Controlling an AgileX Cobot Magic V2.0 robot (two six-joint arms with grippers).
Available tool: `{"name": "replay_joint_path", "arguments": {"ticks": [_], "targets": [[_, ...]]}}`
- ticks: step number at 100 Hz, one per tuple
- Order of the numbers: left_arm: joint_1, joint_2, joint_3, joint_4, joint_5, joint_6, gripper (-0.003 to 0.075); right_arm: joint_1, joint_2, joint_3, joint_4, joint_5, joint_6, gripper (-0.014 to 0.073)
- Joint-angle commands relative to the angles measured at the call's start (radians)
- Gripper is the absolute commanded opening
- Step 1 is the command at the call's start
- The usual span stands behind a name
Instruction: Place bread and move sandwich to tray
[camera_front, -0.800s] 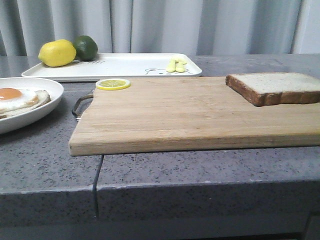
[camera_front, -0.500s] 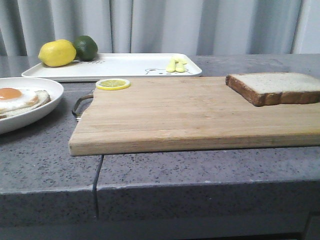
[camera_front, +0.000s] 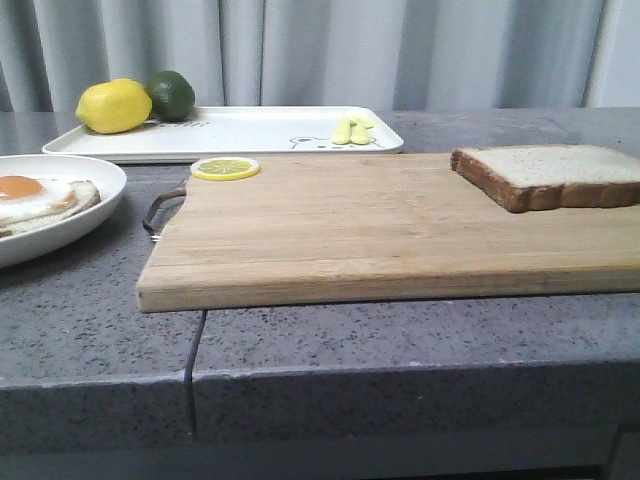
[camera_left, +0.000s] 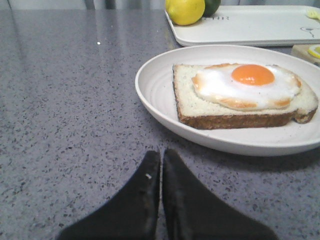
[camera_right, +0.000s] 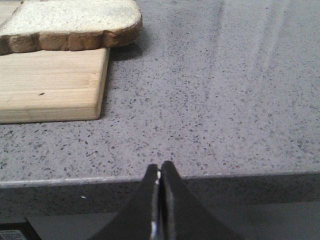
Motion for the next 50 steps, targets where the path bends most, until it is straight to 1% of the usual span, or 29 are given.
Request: {"name": "replay_joint_path", "arguments": {"ticks": [1, 6, 23, 44, 50], "targets": [[-0.007, -0.03, 0.015, -0.043, -0.126, -0.009, -0.002, -0.007, -0.02, 0.008, -0.005, -0.096, -0.002, -0.006], [-0.007, -0.03, 0.015, -0.068, -0.156, -0.009, -0.002, -0.007, -0.02, 0.008, -0.002, -0.146, -0.002, -0.006], [-0.007, -0.03, 0.015, -0.068, -0.262, -0.009, -0.002, -0.007, -0.02, 0.008, 0.004, -0.284, -0.002, -0.006], [-0.003, -0.03, 0.015, -0.068, -0.403, -0.009, -0.002, -0.007, -0.02, 0.008, 0.004, -0.339, -0.002, -0.006], [-0.003, -0.03, 0.015, -0.068, -0.423, -0.009, -0.002, -0.007, -0.02, 0.006, 0.004, -0.363, -0.002, -0.006]]}}
